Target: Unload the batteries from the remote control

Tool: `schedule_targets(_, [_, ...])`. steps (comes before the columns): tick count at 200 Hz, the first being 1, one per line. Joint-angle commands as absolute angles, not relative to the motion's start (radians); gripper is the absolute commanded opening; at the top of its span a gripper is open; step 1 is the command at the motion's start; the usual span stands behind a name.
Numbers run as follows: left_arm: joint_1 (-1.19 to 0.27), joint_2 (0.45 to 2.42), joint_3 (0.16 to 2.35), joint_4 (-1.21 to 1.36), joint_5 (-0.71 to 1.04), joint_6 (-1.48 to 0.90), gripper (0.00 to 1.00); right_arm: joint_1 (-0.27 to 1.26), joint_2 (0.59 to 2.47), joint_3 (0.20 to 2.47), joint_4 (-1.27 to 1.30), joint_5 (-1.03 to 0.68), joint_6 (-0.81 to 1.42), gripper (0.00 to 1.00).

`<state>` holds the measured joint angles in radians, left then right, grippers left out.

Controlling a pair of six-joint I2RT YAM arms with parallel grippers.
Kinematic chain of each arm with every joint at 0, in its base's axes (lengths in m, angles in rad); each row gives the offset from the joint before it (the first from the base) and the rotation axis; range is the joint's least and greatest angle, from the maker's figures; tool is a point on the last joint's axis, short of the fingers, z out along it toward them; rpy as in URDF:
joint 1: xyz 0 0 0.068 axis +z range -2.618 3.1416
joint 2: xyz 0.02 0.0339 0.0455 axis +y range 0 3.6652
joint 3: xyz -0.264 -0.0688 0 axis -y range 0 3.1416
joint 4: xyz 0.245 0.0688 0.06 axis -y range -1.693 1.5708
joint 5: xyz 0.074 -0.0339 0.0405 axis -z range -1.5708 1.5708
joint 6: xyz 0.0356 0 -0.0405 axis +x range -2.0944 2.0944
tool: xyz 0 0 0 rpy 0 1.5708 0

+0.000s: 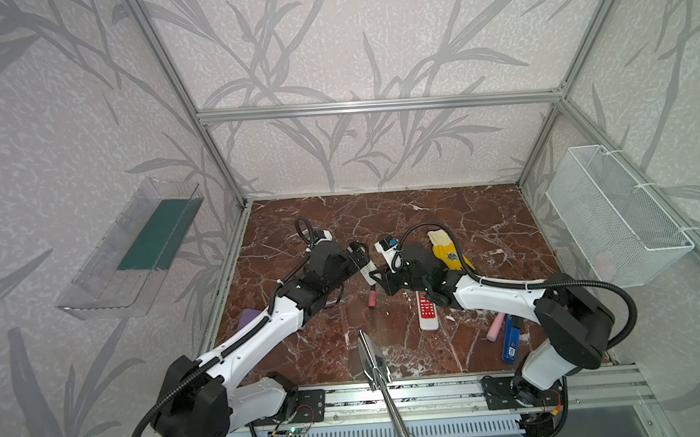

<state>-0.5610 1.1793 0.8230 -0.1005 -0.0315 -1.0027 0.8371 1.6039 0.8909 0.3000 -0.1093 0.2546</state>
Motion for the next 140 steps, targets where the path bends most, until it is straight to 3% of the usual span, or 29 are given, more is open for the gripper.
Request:
schedule_targets(1, [-0.555,1.131,0.901,-0.252,-0.094,-0.988,0.99,0.884,1.527,0.871,0.281,0.154,0.008,0.05])
schedule_targets(61, [-0.555,1.188,1.036,-0.408,-0.016,-1.01,0.97,0.972,1.428,0.728,0.5,0.435,-0.32,0.04])
schedule_targets(140, [-0.562,1.271,1.036,-0.326,0.091,-1.084,0.85,1.017,1.433,0.699,0.636,0.574,-0.47,0.03])
